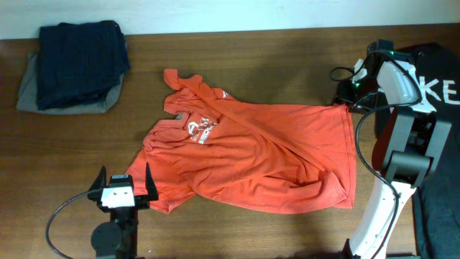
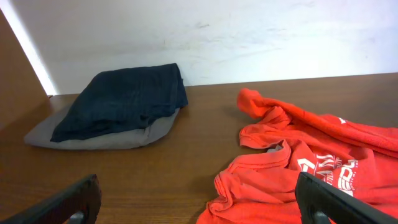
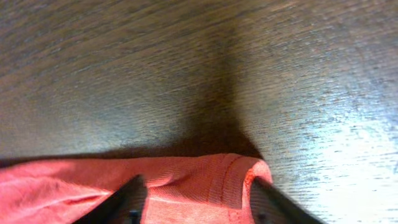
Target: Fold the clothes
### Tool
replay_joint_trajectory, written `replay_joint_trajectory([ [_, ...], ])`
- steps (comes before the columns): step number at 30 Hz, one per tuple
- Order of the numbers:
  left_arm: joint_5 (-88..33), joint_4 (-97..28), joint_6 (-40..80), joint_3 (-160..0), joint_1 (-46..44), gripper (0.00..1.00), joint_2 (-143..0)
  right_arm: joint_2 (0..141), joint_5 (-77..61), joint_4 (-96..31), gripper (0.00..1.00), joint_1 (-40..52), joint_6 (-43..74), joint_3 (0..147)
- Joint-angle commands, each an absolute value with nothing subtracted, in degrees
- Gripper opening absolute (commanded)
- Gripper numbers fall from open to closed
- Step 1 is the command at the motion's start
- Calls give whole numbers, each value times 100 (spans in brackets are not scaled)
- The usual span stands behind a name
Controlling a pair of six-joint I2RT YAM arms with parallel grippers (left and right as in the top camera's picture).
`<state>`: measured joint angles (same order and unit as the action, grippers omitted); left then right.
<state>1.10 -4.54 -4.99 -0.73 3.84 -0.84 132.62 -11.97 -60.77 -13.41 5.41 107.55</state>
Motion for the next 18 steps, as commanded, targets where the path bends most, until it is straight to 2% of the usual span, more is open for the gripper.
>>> replay_joint_trajectory([
  [1, 130, -469, -572, -51, 419, 99, -40, 13262, -1133, -6047, 45, -1315, 650, 10676],
  [6, 130, -467, -572, -51, 419, 99, -40, 13262, -1131, -6042, 26, -1315, 650, 10667],
  [9, 130, -467, -572, -51, 419, 99, -40, 13262, -1131, -6038, 7, -1315, 652, 10667],
  [10, 130, -469, -572, -51, 419, 99, -40, 13262, -1129, -6031, 4, -1315, 674, 10667],
  [18, 130, -467, -572, -51, 419, 99, -40, 13257, -1096, -5909, 4, -1271, 954, 10967],
])
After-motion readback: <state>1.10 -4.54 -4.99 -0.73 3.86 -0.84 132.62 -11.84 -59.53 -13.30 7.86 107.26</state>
